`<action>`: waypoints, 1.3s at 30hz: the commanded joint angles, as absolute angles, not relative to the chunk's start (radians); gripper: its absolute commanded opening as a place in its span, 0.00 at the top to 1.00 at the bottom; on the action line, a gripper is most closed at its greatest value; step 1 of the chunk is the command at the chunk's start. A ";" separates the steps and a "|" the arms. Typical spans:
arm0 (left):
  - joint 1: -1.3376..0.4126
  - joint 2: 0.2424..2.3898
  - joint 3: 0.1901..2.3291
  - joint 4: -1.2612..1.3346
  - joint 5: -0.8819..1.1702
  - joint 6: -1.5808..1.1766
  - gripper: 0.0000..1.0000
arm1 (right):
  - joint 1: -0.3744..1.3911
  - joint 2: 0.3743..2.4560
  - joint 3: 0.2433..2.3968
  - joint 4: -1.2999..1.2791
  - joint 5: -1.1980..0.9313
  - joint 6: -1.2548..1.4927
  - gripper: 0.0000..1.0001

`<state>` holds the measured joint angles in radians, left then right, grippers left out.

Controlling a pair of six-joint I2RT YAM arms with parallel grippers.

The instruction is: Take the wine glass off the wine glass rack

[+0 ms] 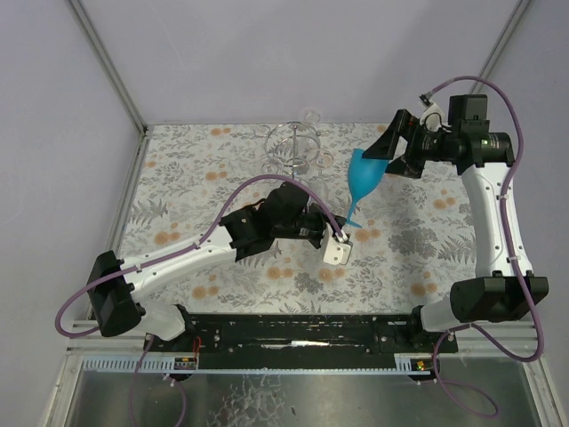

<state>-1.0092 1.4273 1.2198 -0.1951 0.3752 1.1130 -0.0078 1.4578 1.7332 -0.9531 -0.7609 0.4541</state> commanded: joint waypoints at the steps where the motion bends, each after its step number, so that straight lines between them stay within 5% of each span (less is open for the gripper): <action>1: -1.022 1.420 1.235 -0.115 0.382 1.113 1.00 | 0.037 1.464 1.701 -0.902 -0.759 0.477 0.01; 15: -1.035 1.414 1.232 -0.115 0.378 1.114 1.00 | 0.061 1.456 1.653 -0.849 -0.744 0.497 0.03; 21: -1.038 1.420 1.238 -0.116 0.365 1.114 1.00 | 0.063 1.462 1.626 -0.854 -0.764 0.500 0.51; 23: -1.039 1.422 1.238 -0.110 0.355 1.113 1.00 | 0.061 1.461 1.627 -0.856 -0.764 0.498 0.54; 25: -1.039 1.425 1.238 -0.105 0.342 1.111 0.86 | 0.061 1.459 1.632 -0.858 -0.760 0.498 0.54; 30: -1.040 1.429 1.235 -0.052 0.292 1.087 0.03 | 0.061 1.467 1.691 -0.892 -0.728 0.489 0.53; 39: -1.011 1.443 1.348 -0.003 0.221 0.848 0.00 | 0.061 1.527 1.873 -0.950 -0.520 0.450 0.53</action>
